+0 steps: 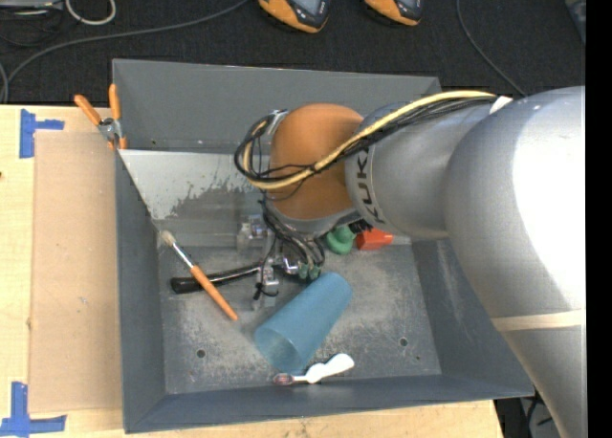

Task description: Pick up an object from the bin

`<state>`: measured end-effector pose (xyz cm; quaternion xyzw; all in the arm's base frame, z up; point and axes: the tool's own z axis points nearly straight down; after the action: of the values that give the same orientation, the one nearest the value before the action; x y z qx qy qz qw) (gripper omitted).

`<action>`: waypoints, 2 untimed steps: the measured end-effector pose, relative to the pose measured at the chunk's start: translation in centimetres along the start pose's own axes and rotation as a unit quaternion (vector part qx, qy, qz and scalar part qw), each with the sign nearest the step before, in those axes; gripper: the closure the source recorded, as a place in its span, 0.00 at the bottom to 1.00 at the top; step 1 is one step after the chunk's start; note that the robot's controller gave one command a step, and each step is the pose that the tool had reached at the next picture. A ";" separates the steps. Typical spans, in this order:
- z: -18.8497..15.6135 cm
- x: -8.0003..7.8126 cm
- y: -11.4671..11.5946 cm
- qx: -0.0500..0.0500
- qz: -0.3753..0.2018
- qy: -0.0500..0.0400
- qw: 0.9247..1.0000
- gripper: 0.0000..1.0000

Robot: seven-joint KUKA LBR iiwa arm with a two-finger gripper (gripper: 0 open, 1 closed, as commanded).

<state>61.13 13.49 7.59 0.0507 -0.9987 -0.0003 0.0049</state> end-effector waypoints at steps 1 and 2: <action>0.6 -0.4 -1.5 -0.003 0.048 -0.006 0.999 0.00; 0.1 -0.1 -0.2 -0.001 0.008 -0.001 1.000 1.00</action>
Offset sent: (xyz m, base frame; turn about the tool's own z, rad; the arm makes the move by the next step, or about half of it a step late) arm 0.0009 -0.0015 -0.0005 0.0121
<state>61.24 13.34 7.49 0.0431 -0.9991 -0.0016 0.0036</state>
